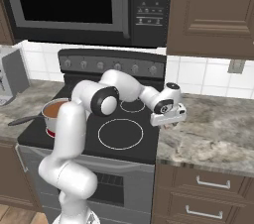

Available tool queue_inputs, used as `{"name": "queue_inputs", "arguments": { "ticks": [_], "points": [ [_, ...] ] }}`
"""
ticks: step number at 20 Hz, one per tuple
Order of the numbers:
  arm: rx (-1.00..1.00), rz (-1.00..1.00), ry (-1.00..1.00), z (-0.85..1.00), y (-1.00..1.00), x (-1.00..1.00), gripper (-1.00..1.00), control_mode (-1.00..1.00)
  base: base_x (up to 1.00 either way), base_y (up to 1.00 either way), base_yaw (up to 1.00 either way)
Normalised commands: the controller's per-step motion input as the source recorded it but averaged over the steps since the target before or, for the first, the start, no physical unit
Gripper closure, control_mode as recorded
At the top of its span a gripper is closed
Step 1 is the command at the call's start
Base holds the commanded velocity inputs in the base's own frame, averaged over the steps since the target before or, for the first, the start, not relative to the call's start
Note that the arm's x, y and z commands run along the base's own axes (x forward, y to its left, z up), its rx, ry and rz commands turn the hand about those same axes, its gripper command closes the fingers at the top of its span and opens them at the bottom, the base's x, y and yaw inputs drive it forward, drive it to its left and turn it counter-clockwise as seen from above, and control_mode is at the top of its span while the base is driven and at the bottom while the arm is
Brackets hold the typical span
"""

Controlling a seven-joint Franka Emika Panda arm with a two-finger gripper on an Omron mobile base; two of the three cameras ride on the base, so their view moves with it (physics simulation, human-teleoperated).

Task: Pick up the sugar cube(s) and place them in the saucepan with hot chocolate.

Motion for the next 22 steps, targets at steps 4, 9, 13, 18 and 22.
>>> {"name": "queue_inputs", "arguments": {
  "ticks": [4, 9, 13, 18, 22],
  "points": [
    [0.0, 0.0, 0.0, 0.0, -0.04, 0.08, -1.0, -1.0, 0.0, 0.0, 0.0],
    [0.0, 0.0, 0.0, -0.08, -0.01, 0.0, -1.0, -1.0, 0.0, 0.0, 0.0],
    [0.01, 0.0, 0.0, -0.05, 0.0, 0.0, -1.0, -1.0, 0.0, 0.0, 0.0],
    [0.01, 0.0, 0.0, -0.07, 0.0, 0.0, -1.0, -1.0, 0.0, 0.0, 0.0],
    [0.0, 0.0, 0.0, -0.02, 0.0, 0.0, 1.0, -1.0, 0.0, 0.0, 0.0]
  ]
}}
